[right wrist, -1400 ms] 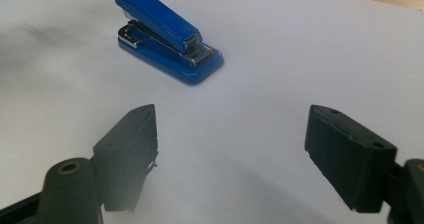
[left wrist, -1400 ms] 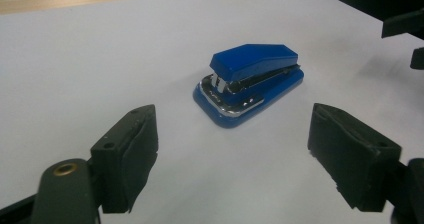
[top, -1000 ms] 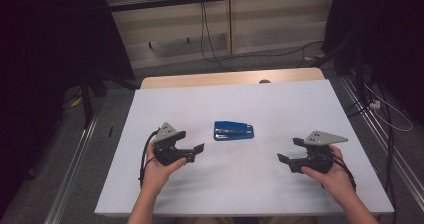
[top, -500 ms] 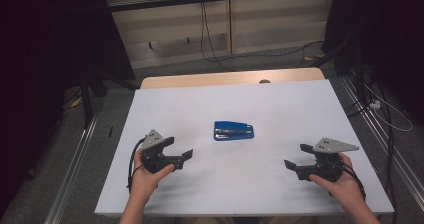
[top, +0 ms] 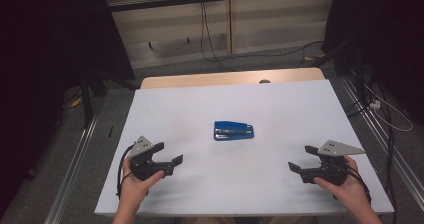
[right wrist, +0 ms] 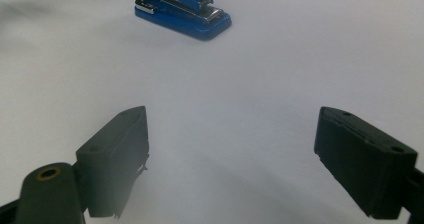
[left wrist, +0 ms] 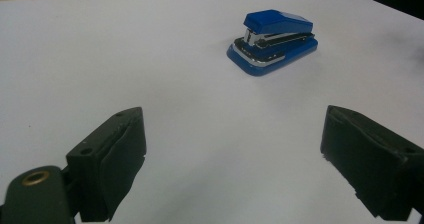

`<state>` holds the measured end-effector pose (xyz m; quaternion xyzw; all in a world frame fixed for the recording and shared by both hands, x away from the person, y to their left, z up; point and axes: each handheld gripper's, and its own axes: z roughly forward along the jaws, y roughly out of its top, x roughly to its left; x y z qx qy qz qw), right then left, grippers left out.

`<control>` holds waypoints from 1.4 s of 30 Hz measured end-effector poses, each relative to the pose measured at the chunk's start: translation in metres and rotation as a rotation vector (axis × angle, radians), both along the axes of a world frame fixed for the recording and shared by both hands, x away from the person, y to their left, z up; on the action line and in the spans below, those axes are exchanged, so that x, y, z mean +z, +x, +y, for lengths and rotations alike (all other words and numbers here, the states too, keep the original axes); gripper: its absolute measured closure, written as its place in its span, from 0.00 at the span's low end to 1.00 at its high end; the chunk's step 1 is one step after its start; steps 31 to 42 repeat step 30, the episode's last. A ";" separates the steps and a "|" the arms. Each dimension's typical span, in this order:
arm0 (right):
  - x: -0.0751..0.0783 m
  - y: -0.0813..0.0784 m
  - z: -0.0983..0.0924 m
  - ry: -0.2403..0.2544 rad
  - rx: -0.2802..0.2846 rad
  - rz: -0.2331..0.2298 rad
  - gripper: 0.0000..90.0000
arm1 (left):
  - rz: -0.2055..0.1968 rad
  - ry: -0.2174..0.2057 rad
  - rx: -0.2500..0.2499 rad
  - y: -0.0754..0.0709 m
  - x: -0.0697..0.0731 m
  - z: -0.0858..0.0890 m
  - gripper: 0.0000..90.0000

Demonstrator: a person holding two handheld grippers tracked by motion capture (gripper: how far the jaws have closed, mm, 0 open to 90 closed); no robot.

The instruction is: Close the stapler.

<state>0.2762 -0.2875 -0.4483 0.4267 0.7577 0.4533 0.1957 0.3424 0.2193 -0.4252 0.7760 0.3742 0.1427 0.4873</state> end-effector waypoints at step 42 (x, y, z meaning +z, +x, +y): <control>0.000 -0.005 -0.006 -0.008 -0.006 -0.008 0.15 | 0.026 0.051 -0.002 -0.004 -0.012 0.009 0.10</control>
